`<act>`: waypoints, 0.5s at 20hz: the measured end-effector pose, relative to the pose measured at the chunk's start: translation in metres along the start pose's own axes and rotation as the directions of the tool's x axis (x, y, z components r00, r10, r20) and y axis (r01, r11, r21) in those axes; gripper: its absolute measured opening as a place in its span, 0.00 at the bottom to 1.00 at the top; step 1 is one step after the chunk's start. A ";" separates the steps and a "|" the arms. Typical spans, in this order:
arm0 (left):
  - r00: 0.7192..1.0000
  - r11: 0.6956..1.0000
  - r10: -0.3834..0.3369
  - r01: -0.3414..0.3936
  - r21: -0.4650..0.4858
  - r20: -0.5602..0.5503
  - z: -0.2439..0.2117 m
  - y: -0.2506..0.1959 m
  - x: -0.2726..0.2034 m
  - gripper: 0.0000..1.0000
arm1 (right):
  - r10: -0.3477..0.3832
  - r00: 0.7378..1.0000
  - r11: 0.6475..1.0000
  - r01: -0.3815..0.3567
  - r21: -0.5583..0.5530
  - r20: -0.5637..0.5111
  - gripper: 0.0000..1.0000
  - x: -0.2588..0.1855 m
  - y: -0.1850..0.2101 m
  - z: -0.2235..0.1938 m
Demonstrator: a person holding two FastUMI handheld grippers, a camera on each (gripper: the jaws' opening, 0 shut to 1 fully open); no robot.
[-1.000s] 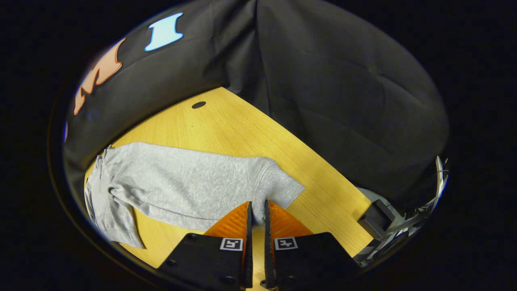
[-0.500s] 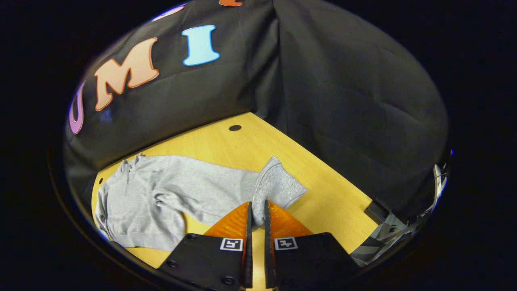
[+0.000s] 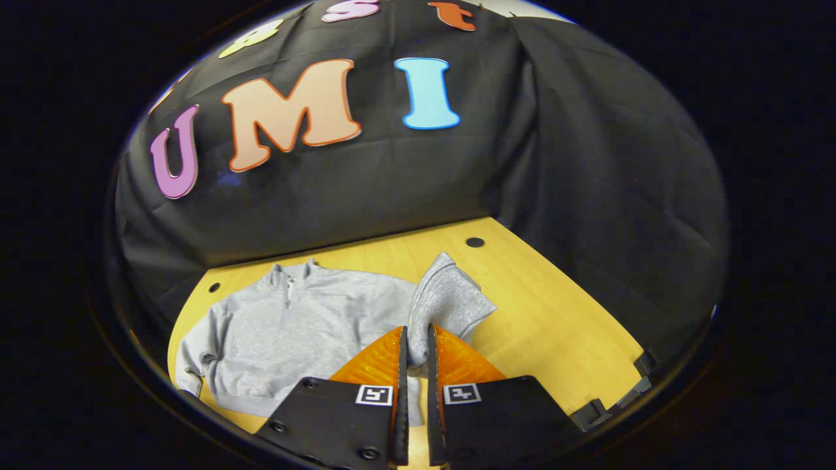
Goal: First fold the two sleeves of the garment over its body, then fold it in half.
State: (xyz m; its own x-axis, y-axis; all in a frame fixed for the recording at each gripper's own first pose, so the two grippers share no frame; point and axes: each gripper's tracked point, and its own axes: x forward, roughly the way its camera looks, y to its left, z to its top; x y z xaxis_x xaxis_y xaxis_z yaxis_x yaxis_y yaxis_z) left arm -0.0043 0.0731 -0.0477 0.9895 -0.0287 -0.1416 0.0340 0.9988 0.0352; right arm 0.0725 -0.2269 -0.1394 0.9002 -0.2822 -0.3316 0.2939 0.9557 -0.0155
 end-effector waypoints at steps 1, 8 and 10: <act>1.000 1.000 0.007 -0.007 -0.007 -0.001 -0.002 0.006 -0.001 0.94 | 0.033 0.999 0.999 -0.033 -0.008 0.008 0.14 0.000 0.014 0.005; 0.996 0.994 0.082 -0.083 -0.076 -0.015 -0.017 0.040 -0.016 0.95 | 0.276 0.961 0.957 -0.273 -0.096 0.022 0.14 0.003 0.110 0.022; 0.994 0.989 0.109 -0.111 -0.102 -0.026 -0.026 0.052 -0.022 0.95 | 0.346 0.938 0.932 -0.341 -0.124 0.017 0.14 0.004 0.147 0.026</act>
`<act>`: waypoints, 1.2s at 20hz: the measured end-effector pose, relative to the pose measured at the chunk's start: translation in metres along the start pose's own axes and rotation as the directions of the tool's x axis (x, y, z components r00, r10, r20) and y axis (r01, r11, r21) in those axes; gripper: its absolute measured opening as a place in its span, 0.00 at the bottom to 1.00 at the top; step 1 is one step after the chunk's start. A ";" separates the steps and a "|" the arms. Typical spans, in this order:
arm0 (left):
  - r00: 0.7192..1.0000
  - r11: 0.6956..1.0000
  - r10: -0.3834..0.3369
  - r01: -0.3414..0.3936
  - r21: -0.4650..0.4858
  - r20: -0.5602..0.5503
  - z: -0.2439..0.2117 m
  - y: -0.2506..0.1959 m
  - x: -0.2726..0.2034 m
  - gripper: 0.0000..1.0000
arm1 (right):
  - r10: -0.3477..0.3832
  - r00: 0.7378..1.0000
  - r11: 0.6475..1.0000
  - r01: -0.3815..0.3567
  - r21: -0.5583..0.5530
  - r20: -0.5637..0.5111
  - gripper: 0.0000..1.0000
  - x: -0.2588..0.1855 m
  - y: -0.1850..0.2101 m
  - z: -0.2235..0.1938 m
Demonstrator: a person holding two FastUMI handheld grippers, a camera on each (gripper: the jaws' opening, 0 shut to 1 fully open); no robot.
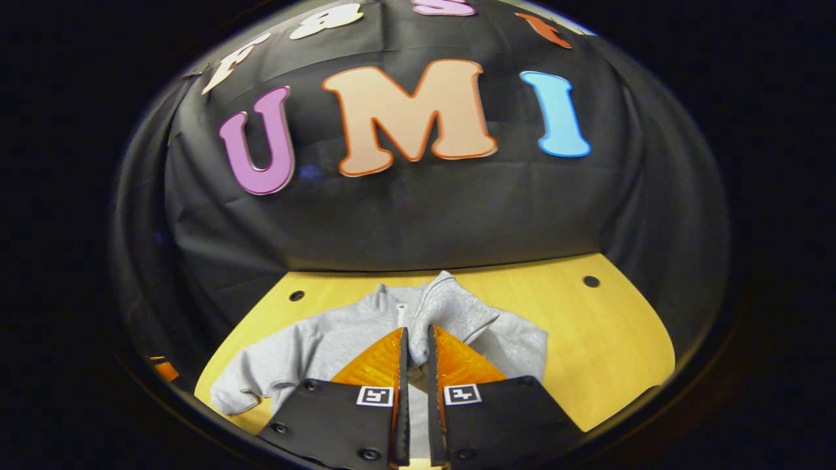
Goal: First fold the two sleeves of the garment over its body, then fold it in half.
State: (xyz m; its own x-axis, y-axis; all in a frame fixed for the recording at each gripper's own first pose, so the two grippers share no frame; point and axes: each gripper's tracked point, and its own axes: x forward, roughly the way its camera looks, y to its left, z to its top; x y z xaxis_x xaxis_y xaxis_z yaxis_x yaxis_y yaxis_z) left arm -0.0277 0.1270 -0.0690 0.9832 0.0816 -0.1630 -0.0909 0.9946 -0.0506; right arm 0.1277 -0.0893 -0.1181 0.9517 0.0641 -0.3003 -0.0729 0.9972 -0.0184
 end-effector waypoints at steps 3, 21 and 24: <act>0.998 0.998 0.054 -0.055 -0.033 -0.015 -0.011 0.023 -0.004 0.95 | 0.109 0.994 0.994 -0.109 -0.020 0.001 0.14 0.013 0.043 0.003; 0.952 0.974 0.202 -0.219 -0.051 -0.230 -0.130 0.094 -0.001 0.95 | 0.360 0.899 0.915 -0.393 -0.095 -0.249 0.31 0.088 0.189 -0.076; 0.946 0.974 0.206 -0.222 -0.037 -0.249 -0.143 0.095 0.008 0.95 | 0.397 0.891 0.898 -0.427 -0.108 -0.222 0.72 0.073 0.199 -0.055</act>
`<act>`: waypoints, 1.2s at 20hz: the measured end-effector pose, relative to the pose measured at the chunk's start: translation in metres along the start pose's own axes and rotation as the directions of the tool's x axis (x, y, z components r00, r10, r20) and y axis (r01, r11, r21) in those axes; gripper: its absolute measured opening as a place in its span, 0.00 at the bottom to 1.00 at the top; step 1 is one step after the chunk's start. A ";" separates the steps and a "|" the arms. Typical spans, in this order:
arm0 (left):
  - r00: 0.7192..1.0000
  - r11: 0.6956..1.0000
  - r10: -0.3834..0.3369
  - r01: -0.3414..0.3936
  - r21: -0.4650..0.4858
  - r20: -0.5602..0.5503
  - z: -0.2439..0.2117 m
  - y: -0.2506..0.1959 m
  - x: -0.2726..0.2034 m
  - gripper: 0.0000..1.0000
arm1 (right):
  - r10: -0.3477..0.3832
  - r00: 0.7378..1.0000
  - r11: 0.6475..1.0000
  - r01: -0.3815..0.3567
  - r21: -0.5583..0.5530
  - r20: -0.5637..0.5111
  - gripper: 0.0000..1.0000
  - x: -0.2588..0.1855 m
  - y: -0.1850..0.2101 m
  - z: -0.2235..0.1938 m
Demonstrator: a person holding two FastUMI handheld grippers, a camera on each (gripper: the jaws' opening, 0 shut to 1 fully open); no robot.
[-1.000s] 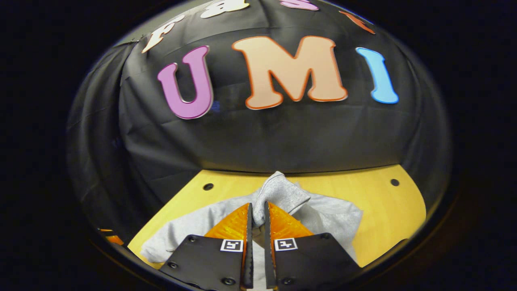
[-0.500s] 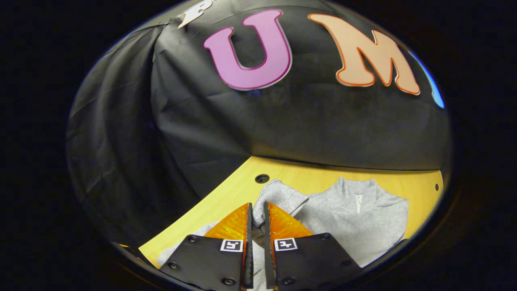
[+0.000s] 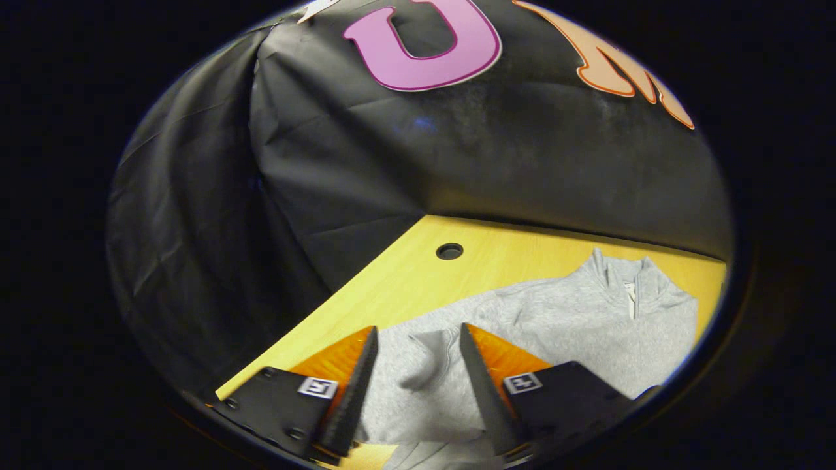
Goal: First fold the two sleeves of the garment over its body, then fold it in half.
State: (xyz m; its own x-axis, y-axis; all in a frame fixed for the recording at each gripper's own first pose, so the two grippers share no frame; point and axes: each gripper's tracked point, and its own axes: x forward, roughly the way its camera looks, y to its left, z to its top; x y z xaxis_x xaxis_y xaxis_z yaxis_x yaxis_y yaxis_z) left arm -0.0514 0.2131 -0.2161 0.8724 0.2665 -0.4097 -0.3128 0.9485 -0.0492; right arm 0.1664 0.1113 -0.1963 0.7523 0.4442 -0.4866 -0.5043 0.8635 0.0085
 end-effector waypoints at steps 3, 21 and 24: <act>1.000 1.000 0.006 -0.005 0.014 -0.024 -0.008 0.002 0.009 0.95 | 0.006 1.000 0.998 -0.005 -0.059 0.010 0.99 0.000 -0.002 -0.009; 0.996 0.996 0.065 -0.061 0.068 -0.054 -0.016 0.018 0.023 0.38 | -0.078 0.996 0.984 0.084 -0.159 0.043 0.98 -0.151 -0.070 -0.003; 0.997 0.996 0.050 -0.046 0.072 -0.051 -0.013 0.019 0.024 0.21 | -0.124 0.991 0.977 0.130 -0.168 0.051 0.96 -0.185 -0.089 -0.009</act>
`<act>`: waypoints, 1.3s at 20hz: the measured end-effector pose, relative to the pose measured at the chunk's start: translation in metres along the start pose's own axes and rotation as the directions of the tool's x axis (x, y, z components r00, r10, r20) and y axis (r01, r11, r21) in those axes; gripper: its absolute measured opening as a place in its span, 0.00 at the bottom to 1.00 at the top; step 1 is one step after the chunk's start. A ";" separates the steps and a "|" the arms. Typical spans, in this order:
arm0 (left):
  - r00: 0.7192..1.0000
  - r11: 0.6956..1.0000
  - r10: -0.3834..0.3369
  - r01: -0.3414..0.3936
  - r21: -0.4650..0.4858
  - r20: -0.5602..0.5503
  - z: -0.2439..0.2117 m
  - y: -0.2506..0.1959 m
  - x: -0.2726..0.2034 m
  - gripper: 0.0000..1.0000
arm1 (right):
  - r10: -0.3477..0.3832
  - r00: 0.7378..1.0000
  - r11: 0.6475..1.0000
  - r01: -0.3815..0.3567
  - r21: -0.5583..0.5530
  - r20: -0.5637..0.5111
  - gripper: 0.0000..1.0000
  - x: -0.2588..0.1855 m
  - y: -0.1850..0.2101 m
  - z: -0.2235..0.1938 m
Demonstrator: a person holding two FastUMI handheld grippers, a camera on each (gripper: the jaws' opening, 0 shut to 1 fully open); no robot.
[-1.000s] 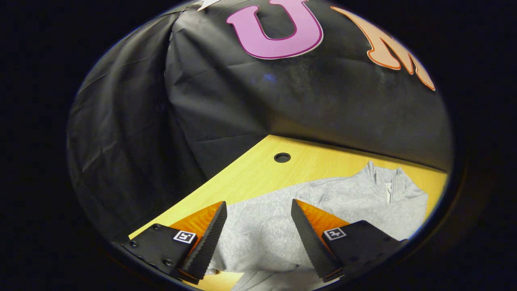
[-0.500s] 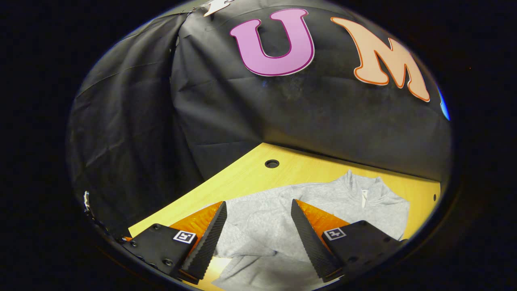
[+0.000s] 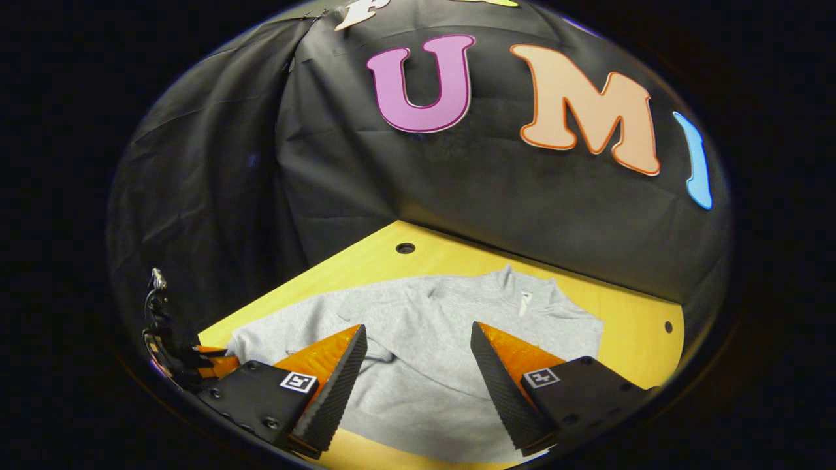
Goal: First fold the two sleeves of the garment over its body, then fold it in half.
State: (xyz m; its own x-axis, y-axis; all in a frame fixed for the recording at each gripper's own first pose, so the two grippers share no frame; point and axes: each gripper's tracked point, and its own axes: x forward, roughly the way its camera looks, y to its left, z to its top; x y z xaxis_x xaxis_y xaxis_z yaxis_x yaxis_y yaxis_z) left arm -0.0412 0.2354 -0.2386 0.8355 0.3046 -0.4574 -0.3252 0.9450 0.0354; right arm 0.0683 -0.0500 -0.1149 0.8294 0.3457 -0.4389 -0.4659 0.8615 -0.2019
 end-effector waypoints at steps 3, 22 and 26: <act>1.000 1.000 -0.014 0.014 0.012 0.001 0.000 -0.002 0.003 0.05 | -0.054 0.999 0.997 0.053 0.047 0.007 0.98 -0.027 -0.021 -0.005; 0.913 0.925 -0.381 0.377 0.055 0.144 0.138 -0.175 -0.026 0.00 | -0.336 0.942 0.923 0.329 0.201 0.000 0.96 -0.124 -0.156 -0.039; 0.856 0.867 -0.495 0.477 0.140 0.149 0.164 -0.251 -0.029 0.00 | -0.375 0.927 0.905 0.368 0.215 -0.006 0.99 -0.142 -0.183 -0.046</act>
State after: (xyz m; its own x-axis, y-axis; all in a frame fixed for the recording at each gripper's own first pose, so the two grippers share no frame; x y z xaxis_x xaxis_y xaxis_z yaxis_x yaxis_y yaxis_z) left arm 0.0885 0.0086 -0.0888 0.9422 -0.1894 -0.2763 0.1787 0.9819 -0.0634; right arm 0.0213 -0.2741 -0.0559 0.9418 -0.0050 -0.3361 -0.0503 0.9865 -0.1558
